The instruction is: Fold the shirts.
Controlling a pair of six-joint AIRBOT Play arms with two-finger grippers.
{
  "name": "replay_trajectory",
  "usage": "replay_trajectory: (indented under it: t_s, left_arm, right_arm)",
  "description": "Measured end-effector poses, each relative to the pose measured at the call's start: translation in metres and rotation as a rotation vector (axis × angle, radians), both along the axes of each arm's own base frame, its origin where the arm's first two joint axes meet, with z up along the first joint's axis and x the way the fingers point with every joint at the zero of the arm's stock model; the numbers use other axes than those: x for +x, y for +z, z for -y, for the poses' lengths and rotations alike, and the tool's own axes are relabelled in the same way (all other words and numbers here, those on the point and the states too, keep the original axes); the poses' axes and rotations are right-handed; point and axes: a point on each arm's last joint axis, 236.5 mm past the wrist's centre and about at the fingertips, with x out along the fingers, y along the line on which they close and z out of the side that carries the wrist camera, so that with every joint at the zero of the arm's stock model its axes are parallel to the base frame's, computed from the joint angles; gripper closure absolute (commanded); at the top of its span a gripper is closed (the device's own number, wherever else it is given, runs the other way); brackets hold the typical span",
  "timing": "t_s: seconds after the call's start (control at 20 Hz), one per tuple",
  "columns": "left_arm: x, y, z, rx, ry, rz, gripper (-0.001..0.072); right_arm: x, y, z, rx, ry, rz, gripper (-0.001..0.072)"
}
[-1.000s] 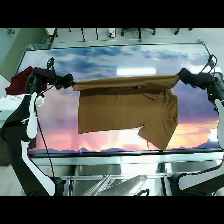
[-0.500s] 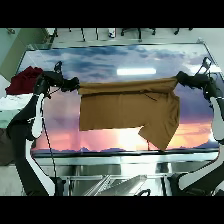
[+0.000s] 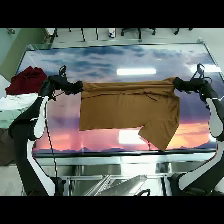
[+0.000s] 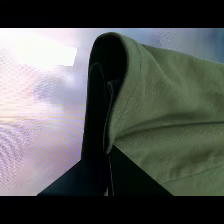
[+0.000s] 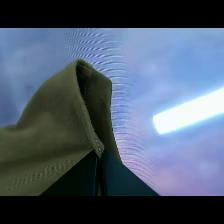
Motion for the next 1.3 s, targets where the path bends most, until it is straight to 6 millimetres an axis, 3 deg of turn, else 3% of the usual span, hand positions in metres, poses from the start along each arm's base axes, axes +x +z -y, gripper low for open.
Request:
replay_trajectory:
  t_s: [0.05, 0.1, 0.15, 0.25, 0.4, 0.5, 0.6, 0.75, 0.95, 1.15, 1.2, 1.3]
  left_arm:
    - [-0.001, 0.0, 0.002, 0.0, -0.004, -0.001, 0.0436]
    - [-0.001, 0.0, 0.004, 0.0, -0.007, -0.001, 0.0053]
    - [-0.001, 0.002, 0.006, -0.005, -0.01, 0.0, 0.0006]
    - [0.001, 0.01, 0.007, -0.014, -0.014, -0.001, 0.0006]
    - [-0.001, 0.039, -0.002, -0.039, -0.021, -0.028, 0.0006]
    - [-0.015, 0.059, -0.019, -0.053, -0.026, -0.083, 0.0007]
    - [-0.044, 0.065, -0.037, -0.055, -0.031, -0.171, 0.0008]
    - [-0.106, 0.048, -0.051, -0.052, -0.045, -0.323, 0.0008]
    - [-0.188, 0.005, -0.042, -0.057, -0.064, -0.469, 0.0007]
    - [-0.227, -0.011, -0.013, -0.163, -0.09, -0.502, 0.0008]
    - [-0.231, -0.013, -0.007, -0.187, -0.089, -0.496, 0.0098]
    - [-0.235, -0.017, 0.003, -0.214, -0.096, -0.488, 0.0398]
  right_arm:
    - [-0.001, -0.002, -0.002, 0.004, 0.005, -0.009, 0.0529]
    - [-0.002, -0.003, -0.003, 0.01, 0.009, -0.014, 0.0328]
    - [-0.004, -0.003, -0.006, 0.019, 0.013, -0.019, 0.028]
    - [-0.006, 0.01, -0.009, 0.036, 0.023, -0.017, 0.028]
    - [-0.017, 0.053, 0.002, 0.049, 0.025, 0.01, 0.0281]
    - [-0.038, 0.086, 0.018, 0.061, 0.031, 0.007, 0.0287]
    - [-0.077, 0.099, 0.029, 0.091, 0.058, -0.056, 0.0287]
    - [-0.154, 0.086, 0.036, 0.179, 0.062, -0.189, 0.0287]
    - [-0.243, 0.047, 0.028, 0.32, 0.001, -0.333, 0.0287]
    - [-0.297, 0.01, -0.006, 0.436, 0.009, -0.445, 0.0287]
    - [-0.307, 0.0, -0.018, 0.462, 0.015, -0.47, 0.0287]
    - [-0.321, -0.015, -0.035, 0.489, 0.023, -0.506, 0.0287]
